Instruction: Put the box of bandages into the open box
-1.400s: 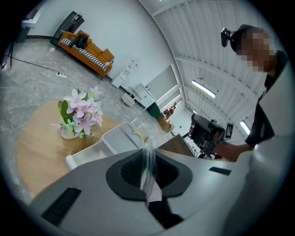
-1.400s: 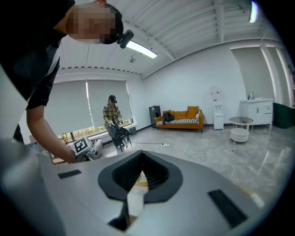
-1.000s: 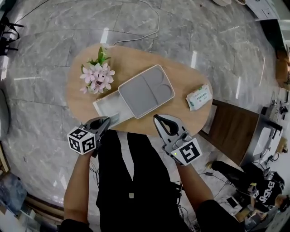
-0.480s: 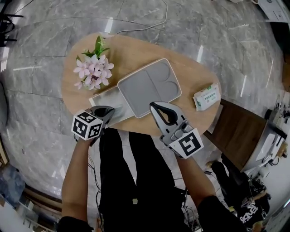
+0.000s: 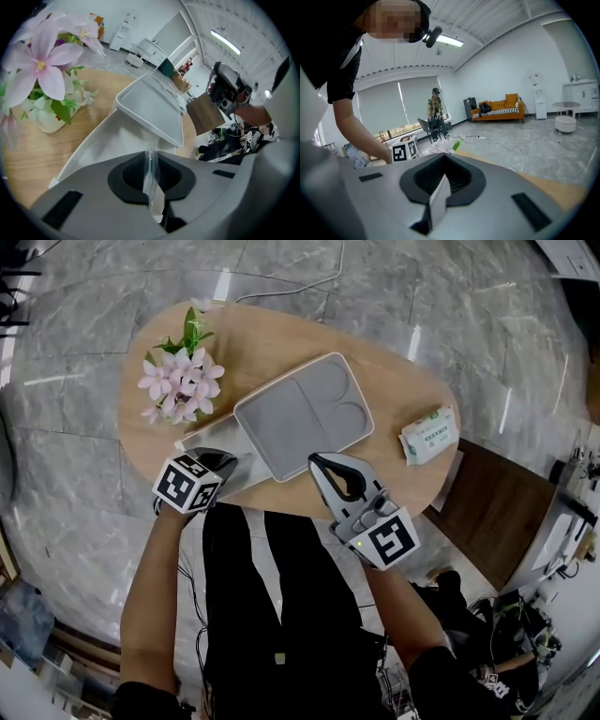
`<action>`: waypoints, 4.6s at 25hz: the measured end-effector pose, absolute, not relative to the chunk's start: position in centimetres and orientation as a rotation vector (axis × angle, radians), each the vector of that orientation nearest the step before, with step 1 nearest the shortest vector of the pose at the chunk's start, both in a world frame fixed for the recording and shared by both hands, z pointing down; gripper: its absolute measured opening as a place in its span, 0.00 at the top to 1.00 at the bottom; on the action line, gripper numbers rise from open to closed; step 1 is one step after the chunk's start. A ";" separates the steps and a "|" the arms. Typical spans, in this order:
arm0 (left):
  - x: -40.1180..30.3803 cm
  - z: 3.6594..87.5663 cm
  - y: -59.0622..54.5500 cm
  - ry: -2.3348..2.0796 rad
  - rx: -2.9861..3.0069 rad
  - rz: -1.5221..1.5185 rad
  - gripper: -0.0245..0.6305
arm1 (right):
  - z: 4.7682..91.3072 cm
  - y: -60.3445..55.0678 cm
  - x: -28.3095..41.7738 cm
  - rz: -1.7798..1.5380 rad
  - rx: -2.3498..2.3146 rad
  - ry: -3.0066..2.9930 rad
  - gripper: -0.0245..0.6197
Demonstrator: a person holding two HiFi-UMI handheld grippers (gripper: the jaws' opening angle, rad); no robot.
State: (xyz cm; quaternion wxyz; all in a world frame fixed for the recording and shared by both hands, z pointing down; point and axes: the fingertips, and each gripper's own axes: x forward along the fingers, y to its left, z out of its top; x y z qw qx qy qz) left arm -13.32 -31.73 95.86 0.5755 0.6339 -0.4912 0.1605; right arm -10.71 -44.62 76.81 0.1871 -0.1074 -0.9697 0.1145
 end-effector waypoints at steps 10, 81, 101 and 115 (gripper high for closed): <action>-13.7 97.9 -32.3 -1.182 1.513 0.625 0.90 | 77.4 -44.7 -10.3 0.348 -0.305 -2.732 0.94; -15.1 31.5 -14.8 -2.258 2.185 -0.466 0.94 | 28.3 -27.8 -6.8 0.216 -1.305 -3.136 0.94; -14.0 34.7 -16.5 -2.052 2.284 -0.466 0.94 | 32.4 -27.6 -6.8 0.173 -1.046 -3.110 0.95; -13.7 34.6 -15.7 -1.888 2.413 -0.644 0.94 | 32.5 -27.0 -7.4 0.259 -0.920 -3.126 0.95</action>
